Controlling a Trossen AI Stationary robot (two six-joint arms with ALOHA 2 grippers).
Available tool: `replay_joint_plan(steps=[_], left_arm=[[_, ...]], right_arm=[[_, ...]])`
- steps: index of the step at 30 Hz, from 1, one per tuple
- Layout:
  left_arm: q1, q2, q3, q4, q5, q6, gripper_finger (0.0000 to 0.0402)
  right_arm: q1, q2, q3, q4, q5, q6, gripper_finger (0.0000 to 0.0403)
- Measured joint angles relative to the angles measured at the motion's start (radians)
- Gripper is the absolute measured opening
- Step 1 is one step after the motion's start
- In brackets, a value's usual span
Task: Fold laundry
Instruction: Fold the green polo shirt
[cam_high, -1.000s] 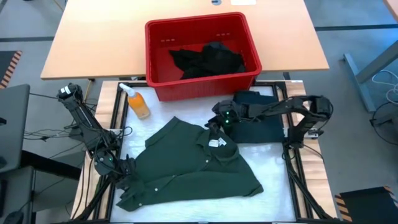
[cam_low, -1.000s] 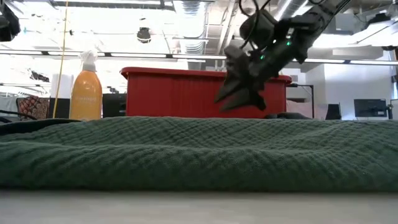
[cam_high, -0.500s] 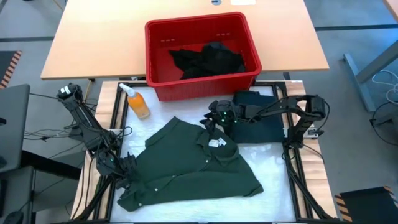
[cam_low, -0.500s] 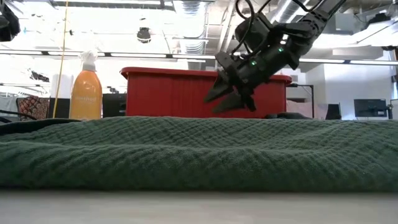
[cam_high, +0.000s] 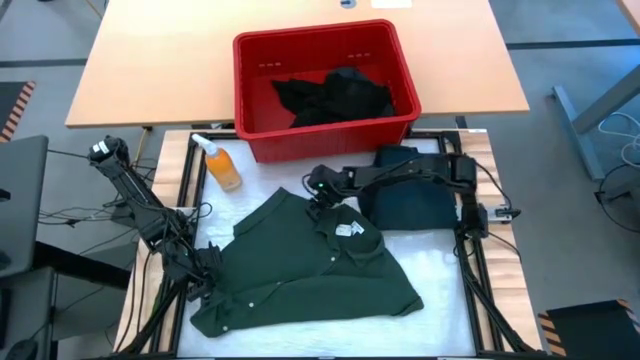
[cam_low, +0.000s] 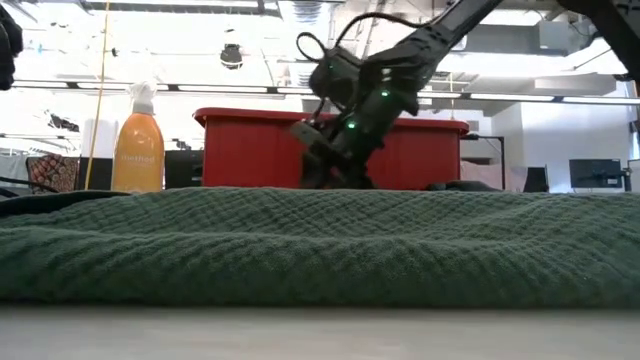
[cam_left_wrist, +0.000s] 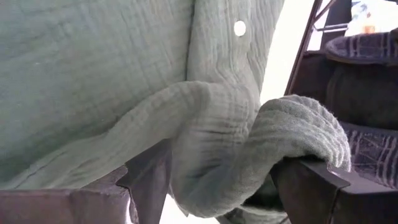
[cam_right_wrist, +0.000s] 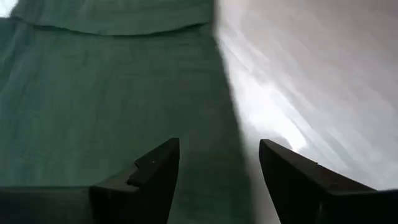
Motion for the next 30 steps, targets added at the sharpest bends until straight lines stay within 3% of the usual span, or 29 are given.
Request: replay_joint_plan(steps=[4, 7, 17, 20, 24, 30], left_arm=[[0.001, 0.0, 0.0, -0.002, 0.002, 0.001, 0.0249], [0.001, 0.0, 0.0, -0.004, 0.0, 0.001, 0.0249], [0.001, 0.0, 0.0, -0.02, -0.071, 0.037, 0.0248], [0.001, 0.0, 0.0, -0.011, -0.137, 0.038, 0.0244], [0.001, 0.0, 0.0, 0.0, -0.2, 0.04, 0.0235], [0.001, 0.0, 0.0, -0.02, -0.21, 0.025, 0.0231]], right_arm=[[0.004, 0.054, 0.064, -0.108, -0.008, 0.003, 0.0246], [0.006, 0.068, 0.08, -0.142, -0.05, 0.006, 0.0219], [0.03, 0.014, 0.077, -0.222, -0.082, -0.02, 0.0019], [0.025, -0.066, 0.079, -0.333, -0.061, -0.028, 0.0025], [0.008, -0.2, 0.043, -0.546, 0.042, -0.055, 0.0022], [-0.042, -0.464, -0.148, -0.73, 0.137, 0.039, 0.0017]])
